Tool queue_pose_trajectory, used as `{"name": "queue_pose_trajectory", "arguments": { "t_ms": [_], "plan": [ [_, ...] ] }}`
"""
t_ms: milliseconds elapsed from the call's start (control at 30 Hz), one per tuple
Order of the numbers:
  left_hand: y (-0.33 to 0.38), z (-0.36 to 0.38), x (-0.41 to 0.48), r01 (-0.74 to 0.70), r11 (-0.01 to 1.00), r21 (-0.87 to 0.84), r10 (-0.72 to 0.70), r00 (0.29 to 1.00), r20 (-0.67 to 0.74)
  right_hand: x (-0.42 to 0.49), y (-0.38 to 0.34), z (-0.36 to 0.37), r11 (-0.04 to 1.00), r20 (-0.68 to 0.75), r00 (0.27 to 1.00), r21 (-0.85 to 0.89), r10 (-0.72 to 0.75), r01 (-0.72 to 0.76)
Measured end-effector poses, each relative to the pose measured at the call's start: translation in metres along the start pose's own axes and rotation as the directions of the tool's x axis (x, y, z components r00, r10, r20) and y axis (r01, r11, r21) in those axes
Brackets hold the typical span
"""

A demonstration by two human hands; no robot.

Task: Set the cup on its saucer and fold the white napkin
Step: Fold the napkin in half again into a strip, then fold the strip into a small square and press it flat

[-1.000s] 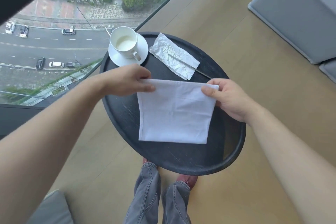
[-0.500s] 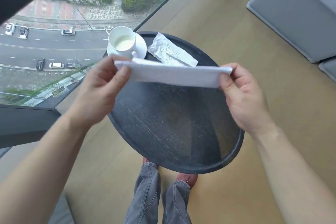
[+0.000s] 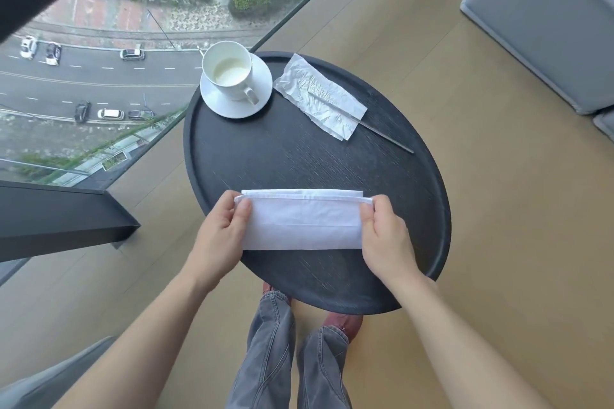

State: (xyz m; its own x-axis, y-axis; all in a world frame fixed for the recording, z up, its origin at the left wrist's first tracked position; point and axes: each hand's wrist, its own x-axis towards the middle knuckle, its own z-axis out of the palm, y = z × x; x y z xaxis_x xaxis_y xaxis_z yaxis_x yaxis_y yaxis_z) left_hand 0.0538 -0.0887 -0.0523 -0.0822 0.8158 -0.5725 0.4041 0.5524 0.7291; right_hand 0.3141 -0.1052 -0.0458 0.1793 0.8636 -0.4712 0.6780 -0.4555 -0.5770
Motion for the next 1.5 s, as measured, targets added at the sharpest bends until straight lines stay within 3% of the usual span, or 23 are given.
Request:
{"name": "queue_pose_trajectory", "arguments": {
  "t_ms": [200,433,500,600,700,767,900,1033,1300,1400,1500],
  "plan": [
    [0.011,0.011,0.011,0.048,0.979,0.200,-0.015,0.987,-0.161,0.018,-0.011,0.001,0.984,0.008,0.999,-0.171,0.044,-0.042],
    [0.003,0.008,0.022,0.059,0.867,0.495,0.048,0.979,-0.200,0.021,-0.009,0.006,0.982,-0.072,0.990,-0.135,0.123,-0.132],
    [0.000,0.005,0.019,0.040,0.847,0.529,0.100,0.967,-0.233,0.009,-0.007,0.004,0.972,-0.185,0.982,-0.225,0.028,-0.070],
    [-0.003,0.015,0.005,-0.141,0.809,0.571,0.353,0.893,-0.279,-0.008,-0.004,0.012,0.914,-0.304,0.918,-0.385,-0.254,0.126],
    [-0.005,0.049,-0.014,-0.355,0.648,0.674,0.562,0.820,-0.109,-0.012,-0.011,0.037,0.846,-0.149,0.886,-0.399,-0.440,0.354],
    [-0.009,0.072,-0.018,-0.436,0.536,0.723,0.589,0.807,0.050,-0.008,-0.016,0.054,0.817,-0.040,0.866,-0.358,-0.498,0.453],
    [-0.024,0.085,-0.003,-0.413,0.454,0.790,0.504,0.850,0.155,0.004,-0.002,0.070,0.805,0.051,0.899,-0.425,-0.436,0.414],
    [-0.036,0.076,0.008,-0.435,0.372,0.820,0.496,0.840,0.220,0.005,0.013,0.069,0.727,0.102,0.908,-0.566,-0.406,0.389],
    [-0.049,0.039,0.017,-0.435,0.244,0.867,0.493,0.825,0.275,-0.001,0.029,0.050,0.764,0.029,0.964,-0.604,-0.266,0.229],
    [-0.043,0.039,0.016,-0.422,0.230,0.877,0.480,0.833,0.275,-0.004,0.020,0.046,0.796,0.007,0.971,-0.571,-0.241,0.202],
    [-0.035,0.042,0.011,-0.458,0.219,0.861,0.526,0.799,0.292,-0.010,0.007,0.042,0.877,-0.107,0.981,-0.470,-0.164,0.096]
  ]
}}
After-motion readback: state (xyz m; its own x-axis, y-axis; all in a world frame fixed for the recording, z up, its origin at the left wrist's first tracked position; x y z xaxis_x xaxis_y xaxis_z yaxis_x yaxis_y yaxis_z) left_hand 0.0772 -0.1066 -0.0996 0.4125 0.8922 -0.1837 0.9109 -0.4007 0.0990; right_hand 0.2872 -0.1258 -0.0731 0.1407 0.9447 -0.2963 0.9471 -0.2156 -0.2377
